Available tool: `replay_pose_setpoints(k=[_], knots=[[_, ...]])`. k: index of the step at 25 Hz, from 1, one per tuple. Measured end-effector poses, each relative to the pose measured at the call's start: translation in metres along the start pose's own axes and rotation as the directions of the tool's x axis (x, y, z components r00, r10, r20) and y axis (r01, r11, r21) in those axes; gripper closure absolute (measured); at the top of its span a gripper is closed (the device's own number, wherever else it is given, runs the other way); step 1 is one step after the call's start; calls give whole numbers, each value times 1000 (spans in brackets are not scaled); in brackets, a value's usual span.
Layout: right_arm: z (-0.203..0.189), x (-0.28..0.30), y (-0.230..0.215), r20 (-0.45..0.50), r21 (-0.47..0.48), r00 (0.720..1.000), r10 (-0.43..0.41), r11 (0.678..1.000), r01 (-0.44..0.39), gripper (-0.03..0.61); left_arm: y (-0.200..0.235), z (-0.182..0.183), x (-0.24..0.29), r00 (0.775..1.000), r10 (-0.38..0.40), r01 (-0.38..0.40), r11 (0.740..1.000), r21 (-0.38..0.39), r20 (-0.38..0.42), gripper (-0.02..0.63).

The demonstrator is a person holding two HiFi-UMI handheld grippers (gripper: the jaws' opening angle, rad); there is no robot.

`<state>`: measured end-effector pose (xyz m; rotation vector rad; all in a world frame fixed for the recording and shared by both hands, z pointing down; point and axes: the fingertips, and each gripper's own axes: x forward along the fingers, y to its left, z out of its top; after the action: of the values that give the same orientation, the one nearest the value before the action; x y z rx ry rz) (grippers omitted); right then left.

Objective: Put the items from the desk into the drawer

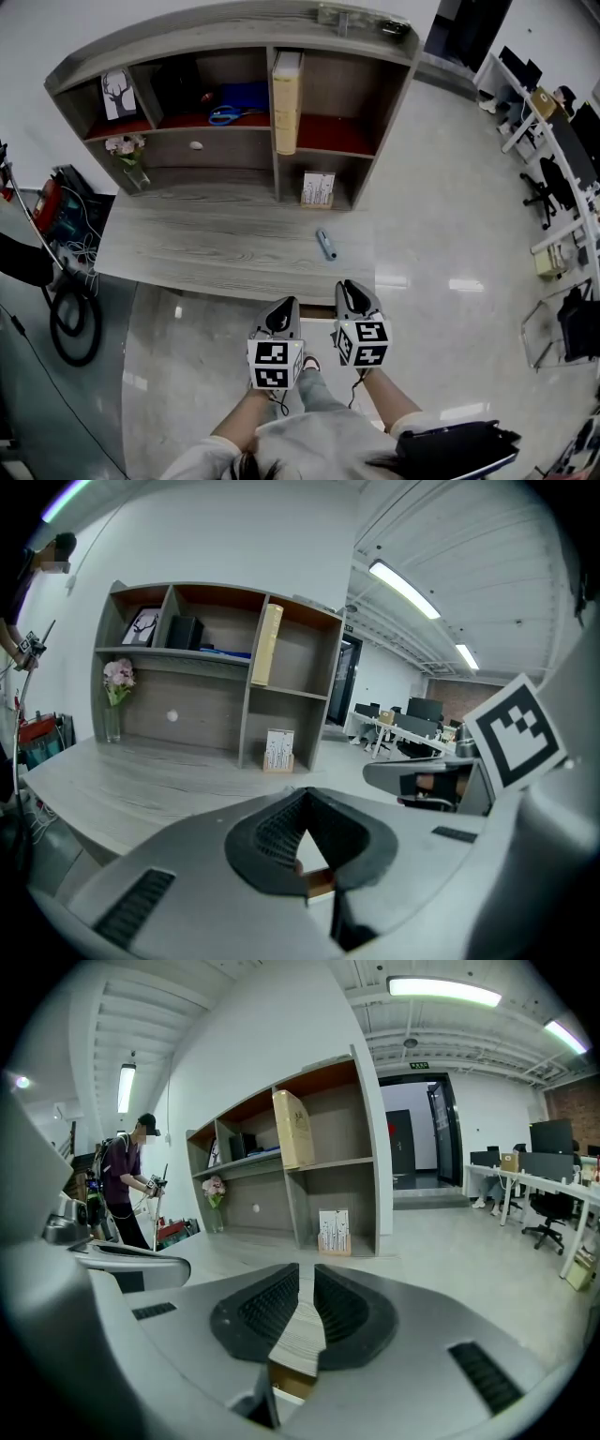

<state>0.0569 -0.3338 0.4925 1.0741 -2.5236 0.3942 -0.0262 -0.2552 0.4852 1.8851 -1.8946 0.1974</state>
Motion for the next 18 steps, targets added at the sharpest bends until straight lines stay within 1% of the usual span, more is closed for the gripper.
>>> replay_pose_setpoints(k=[7,18], knots=[[-3,26,-16,-21,8,1000,6,1000,-6,520,6,-5,20,1000,18,-18,1000,-10,-20,615],[-15,72,-41,-80,10,996,28,1000,-27,500,15,-3,56,999,43,-44,999,-30,-27,615]])
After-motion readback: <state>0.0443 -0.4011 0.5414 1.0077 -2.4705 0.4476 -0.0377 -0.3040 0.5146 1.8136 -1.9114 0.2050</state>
